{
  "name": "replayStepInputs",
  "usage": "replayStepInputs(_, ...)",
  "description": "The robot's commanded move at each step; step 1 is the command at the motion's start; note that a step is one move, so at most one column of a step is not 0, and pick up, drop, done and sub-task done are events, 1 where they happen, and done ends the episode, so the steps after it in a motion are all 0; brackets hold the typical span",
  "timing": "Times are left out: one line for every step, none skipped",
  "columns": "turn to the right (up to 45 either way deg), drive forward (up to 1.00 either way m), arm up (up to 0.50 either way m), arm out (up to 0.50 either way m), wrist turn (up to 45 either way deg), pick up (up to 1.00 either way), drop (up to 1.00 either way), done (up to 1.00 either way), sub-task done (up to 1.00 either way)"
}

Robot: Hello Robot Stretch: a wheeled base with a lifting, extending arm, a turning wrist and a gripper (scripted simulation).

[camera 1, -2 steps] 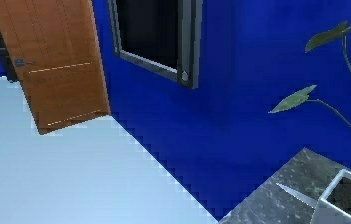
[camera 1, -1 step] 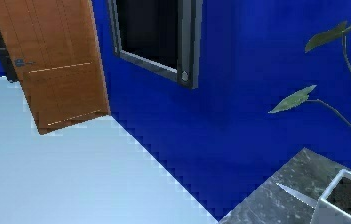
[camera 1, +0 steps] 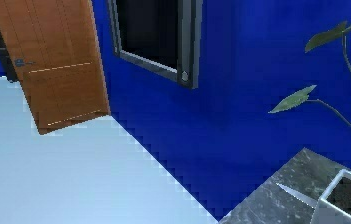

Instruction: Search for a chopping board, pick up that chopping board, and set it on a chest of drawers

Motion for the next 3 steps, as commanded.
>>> replayStepInputs(0.0,0.0,0.1,0.0,0.0,0.0,0.0,0.0,0.0)
replayStepInputs(0.0,0.0,0.04,0.0,0.0,0.0,0.0,0.0,0.0)
replayStepInputs(0.0,0.0,0.0,0.0,-45.0,0.0,0.0,0.0,0.0)
